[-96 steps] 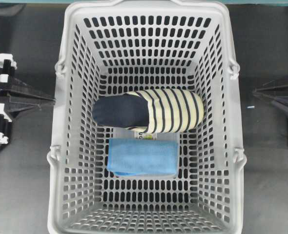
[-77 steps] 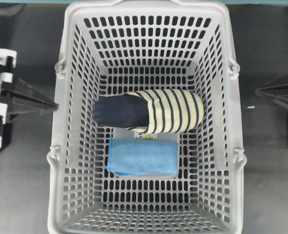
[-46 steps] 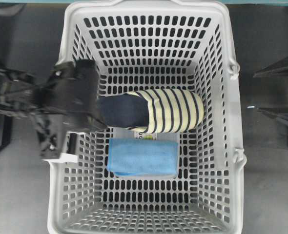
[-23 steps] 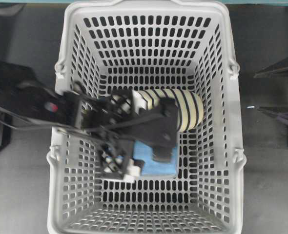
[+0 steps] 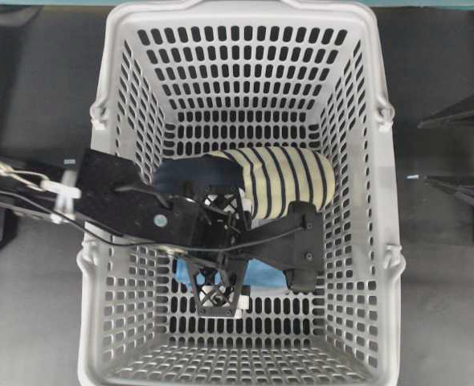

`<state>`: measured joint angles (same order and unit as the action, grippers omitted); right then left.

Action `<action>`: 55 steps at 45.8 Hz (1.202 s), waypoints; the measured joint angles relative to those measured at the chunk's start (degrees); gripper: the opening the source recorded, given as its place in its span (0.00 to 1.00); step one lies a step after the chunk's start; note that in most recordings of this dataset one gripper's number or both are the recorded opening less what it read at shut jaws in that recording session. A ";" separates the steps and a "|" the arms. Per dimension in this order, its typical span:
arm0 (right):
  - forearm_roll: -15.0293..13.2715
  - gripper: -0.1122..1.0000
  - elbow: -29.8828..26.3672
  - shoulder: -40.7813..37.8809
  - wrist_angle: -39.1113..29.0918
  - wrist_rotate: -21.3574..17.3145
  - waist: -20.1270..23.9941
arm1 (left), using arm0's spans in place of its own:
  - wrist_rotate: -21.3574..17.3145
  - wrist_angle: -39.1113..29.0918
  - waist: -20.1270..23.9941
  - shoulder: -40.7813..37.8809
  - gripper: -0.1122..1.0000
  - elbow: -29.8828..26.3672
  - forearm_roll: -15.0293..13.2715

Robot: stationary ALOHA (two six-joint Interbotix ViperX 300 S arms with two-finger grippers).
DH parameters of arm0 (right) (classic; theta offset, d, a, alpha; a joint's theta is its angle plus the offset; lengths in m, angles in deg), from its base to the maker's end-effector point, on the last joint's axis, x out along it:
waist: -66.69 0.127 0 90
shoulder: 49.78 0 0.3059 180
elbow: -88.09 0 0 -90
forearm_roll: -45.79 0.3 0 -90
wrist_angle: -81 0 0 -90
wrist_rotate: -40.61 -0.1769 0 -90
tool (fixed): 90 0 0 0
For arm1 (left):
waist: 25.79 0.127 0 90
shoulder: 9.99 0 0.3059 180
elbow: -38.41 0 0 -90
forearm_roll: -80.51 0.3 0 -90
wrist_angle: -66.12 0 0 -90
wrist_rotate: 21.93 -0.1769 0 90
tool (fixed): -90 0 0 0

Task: Pick up the blue cloth from the shopping basket with the left arm.
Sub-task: 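Move the left gripper into the basket and lower it onto the blue cloth, then close the left gripper on the edge of the blue cloth, then lift the blue cloth upward out of the basket with the left gripper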

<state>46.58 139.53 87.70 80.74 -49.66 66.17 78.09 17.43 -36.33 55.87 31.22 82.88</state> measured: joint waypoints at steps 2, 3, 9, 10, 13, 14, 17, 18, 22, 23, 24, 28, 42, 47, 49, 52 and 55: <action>0.00 0.80 0.00 0.00 0.00 0.00 0.00 | 0.18 0.09 -0.09 -0.09 0.88 0.26 -0.09; 0.09 0.80 0.00 0.00 0.00 0.00 0.00 | 0.09 0.18 0.00 -0.18 0.88 0.35 -0.09; 0.00 0.80 0.00 0.00 0.00 0.00 0.00 | 0.26 0.70 -0.09 -0.09 0.87 1.76 0.00; 0.09 0.80 0.00 0.00 0.00 0.00 0.00 | 0.35 0.79 0.00 -0.09 0.87 2.02 -0.09; 0.00 0.80 0.00 0.00 0.09 0.00 0.00 | 0.35 0.79 -0.09 0.00 0.86 2.55 -0.09; 0.09 0.80 0.00 0.00 0.09 0.00 0.00 | 0.35 0.79 -0.09 0.09 0.85 2.64 0.00; 0.00 0.80 0.00 0.00 0.35 0.00 0.00 | 0.35 0.88 -0.09 0.18 0.78 2.90 0.00; 0.00 0.80 0.00 0.00 0.53 0.00 0.00 | 0.26 0.88 -0.09 0.18 0.74 3.08 0.00; 0.00 0.80 0.00 0.00 0.79 0.00 0.00 | -0.09 0.88 -0.18 0.35 0.55 3.08 0.00; 0.00 0.80 0.00 0.00 0.88 0.00 0.09 | -0.18 0.88 -0.18 0.18 0.50 2.90 -0.09; 0.00 0.80 0.00 0.00 0.88 0.00 0.00 | -0.35 0.88 -0.18 0.18 0.44 3.08 -0.09; 0.00 0.79 0.00 0.18 0.97 0.00 0.00 | -0.62 0.70 -0.09 0.53 0.27 2.90 -0.09; 0.00 0.79 0.00 1.67 1.05 0.00 0.00 | -0.70 -3.25 -0.44 5.36 0.24 0.44 -0.09; 0.09 0.79 0.00 1.85 0.97 0.00 0.00 | -0.70 -7.12 -0.53 7.65 0.24 -3.60 0.00; 0.00 0.79 0.00 1.85 0.97 0.00 0.09 | -0.70 -8.53 -0.53 8.53 0.24 -5.19 0.00; 0.00 0.79 0.00 1.85 0.97 0.09 0.00 | -0.79 -11.69 -0.53 9.67 0.24 -9.14 0.00; 0.09 0.79 0.09 1.85 1.05 0.00 0.00 | -0.97 -14.68 -0.53 10.20 0.24 -12.83 0.00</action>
<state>46.67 139.62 89.55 81.79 -49.66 66.17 77.12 2.75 -36.86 66.06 18.39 82.88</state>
